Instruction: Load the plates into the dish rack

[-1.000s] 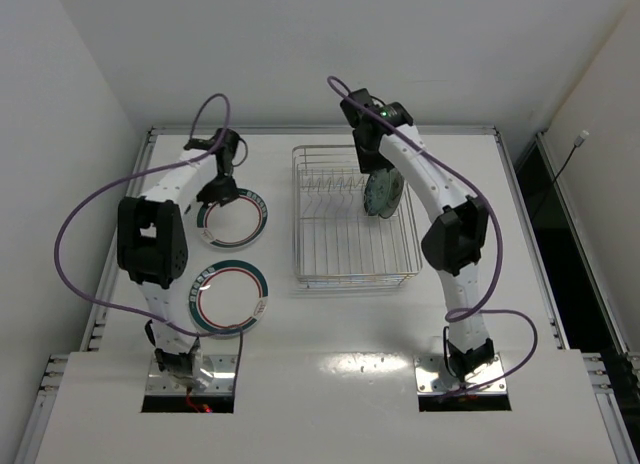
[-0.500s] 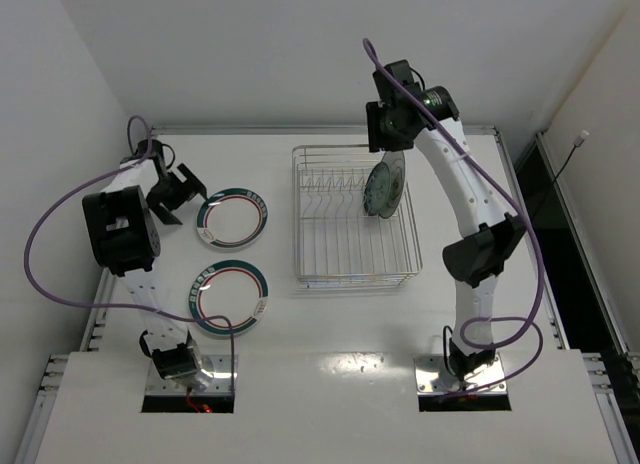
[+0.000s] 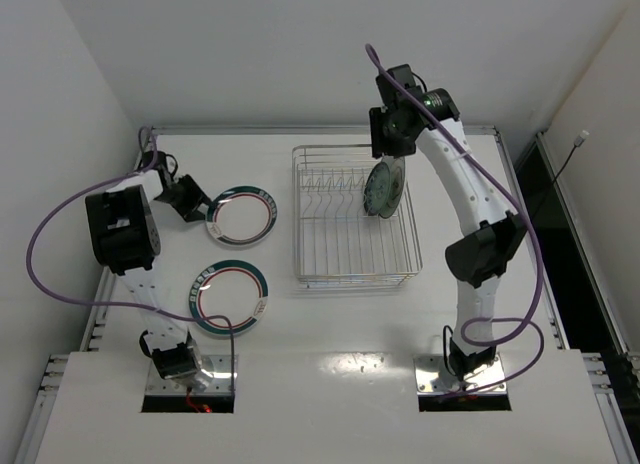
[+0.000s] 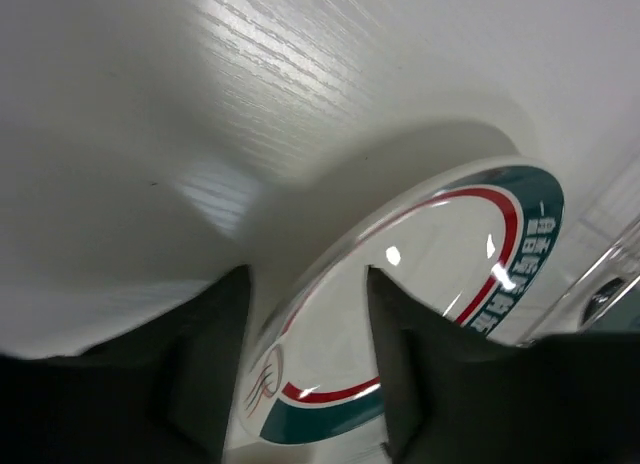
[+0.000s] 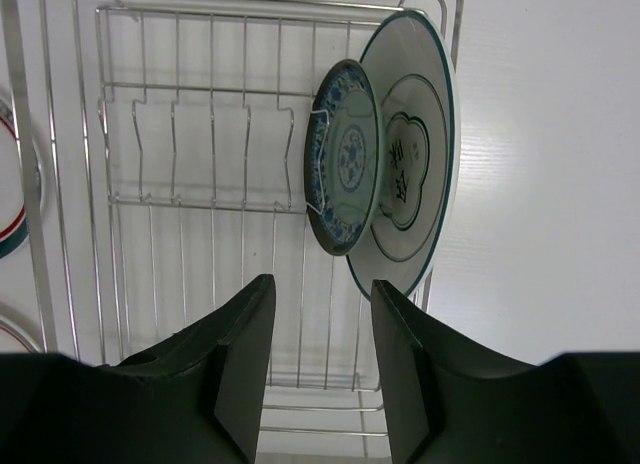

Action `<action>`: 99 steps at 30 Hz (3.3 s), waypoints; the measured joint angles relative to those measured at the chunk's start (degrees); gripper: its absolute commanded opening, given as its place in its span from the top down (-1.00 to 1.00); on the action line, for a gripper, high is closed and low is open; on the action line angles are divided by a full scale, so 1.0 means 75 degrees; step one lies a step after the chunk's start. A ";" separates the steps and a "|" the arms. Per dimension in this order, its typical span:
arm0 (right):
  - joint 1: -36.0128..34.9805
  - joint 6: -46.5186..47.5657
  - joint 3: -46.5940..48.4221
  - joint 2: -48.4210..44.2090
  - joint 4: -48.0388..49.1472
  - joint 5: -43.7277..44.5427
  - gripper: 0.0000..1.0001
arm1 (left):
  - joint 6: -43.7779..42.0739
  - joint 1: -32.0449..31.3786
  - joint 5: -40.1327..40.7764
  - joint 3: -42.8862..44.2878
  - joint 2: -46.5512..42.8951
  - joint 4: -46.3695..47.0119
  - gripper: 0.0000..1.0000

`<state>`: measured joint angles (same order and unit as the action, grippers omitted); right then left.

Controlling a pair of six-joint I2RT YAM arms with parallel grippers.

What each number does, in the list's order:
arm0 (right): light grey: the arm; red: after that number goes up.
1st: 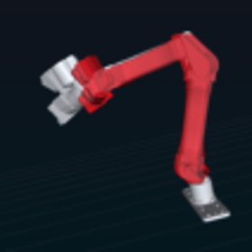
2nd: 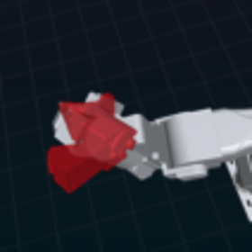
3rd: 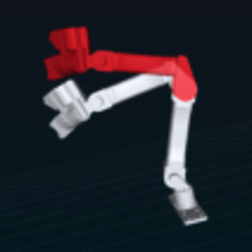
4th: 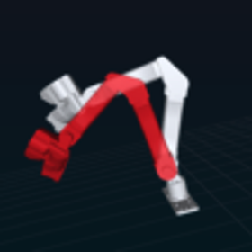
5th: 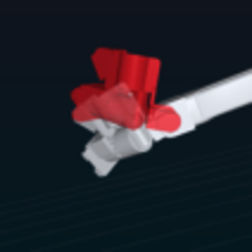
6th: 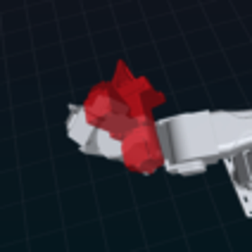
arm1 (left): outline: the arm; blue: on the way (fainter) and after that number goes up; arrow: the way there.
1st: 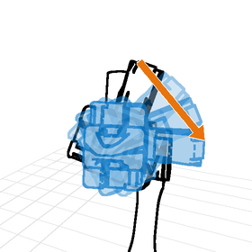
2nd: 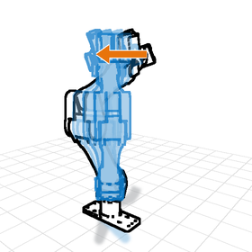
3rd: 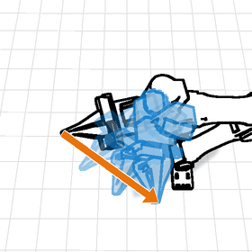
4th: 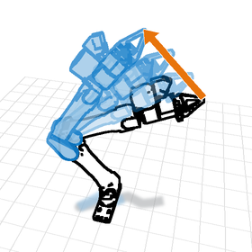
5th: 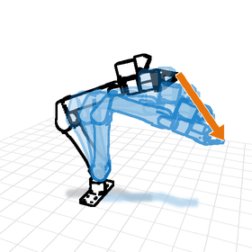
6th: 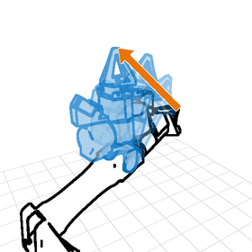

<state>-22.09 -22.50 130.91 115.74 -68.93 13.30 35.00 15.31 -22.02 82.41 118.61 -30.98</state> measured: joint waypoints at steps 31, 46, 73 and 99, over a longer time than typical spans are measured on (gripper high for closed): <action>0.0580 -0.1585 -0.1658 0.0254 0.3587 -0.6714 0.00 | 0.1422 -0.0044 -0.3144 0.0624 0.0114 0.1670 1.00; 0.0577 -0.3354 -0.1550 0.1862 0.5412 -0.8096 -0.14 | 0.2060 -0.0038 -0.3911 0.0501 -0.1113 0.2786 1.00; 0.0423 -0.4167 -0.1594 0.2224 0.6563 -0.8128 -0.17 | 0.2384 -0.0804 -0.3745 -0.0726 -0.1795 0.3526 1.00; 0.0420 -0.3529 -0.2311 0.2229 0.6152 -0.8046 -0.17 | 0.1679 -0.1049 -0.3544 -0.0737 -0.1900 0.2932 1.00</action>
<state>-18.94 -48.97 113.58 132.46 -22.79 -47.05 47.59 7.44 -48.60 76.88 104.36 -8.99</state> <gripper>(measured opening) 0.589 0.046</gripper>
